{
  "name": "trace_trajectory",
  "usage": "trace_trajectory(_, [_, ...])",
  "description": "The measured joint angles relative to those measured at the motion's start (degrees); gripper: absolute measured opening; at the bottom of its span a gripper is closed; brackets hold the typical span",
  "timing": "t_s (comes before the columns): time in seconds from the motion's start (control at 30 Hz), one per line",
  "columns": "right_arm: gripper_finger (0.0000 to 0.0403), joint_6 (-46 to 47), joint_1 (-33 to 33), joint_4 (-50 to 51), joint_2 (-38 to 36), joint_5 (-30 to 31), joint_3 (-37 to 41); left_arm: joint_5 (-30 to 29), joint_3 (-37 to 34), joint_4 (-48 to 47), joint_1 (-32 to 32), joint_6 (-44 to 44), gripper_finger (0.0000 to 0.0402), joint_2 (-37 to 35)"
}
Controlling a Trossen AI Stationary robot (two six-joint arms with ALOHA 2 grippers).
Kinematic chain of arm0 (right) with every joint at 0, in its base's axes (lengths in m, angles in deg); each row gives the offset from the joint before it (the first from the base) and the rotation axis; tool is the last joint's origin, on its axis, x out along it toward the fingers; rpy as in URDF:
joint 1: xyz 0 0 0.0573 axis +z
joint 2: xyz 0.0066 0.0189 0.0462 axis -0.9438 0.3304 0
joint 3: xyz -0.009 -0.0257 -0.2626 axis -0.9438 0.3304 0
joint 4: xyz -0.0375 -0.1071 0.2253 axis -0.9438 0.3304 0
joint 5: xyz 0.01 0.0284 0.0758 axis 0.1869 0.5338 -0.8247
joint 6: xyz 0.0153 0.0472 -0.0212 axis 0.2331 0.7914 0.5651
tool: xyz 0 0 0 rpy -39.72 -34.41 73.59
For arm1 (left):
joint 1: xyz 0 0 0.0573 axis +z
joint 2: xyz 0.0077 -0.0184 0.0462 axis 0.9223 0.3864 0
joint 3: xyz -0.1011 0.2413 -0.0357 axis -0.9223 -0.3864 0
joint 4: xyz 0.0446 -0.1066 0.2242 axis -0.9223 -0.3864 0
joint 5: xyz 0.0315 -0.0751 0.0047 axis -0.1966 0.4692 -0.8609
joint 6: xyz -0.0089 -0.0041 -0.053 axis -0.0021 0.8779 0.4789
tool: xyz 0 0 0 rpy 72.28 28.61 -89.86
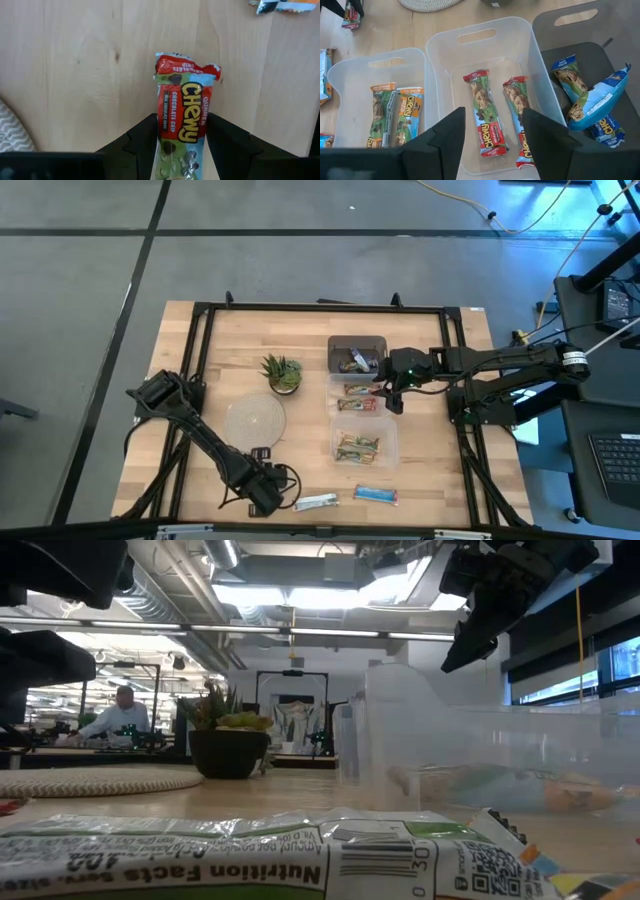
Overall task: Pick and place Granola Bars by type
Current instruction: Put the red granola bar into the top transparent bin
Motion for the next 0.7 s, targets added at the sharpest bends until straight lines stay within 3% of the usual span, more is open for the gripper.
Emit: trace_trajectory(0.7, [0.0200, -0.4, 0.0, 0.0, 0.0, 0.0, 0.0, -4.2, -2.2, 2.5, 0.1, -1.7, 0.0142, -0.1])
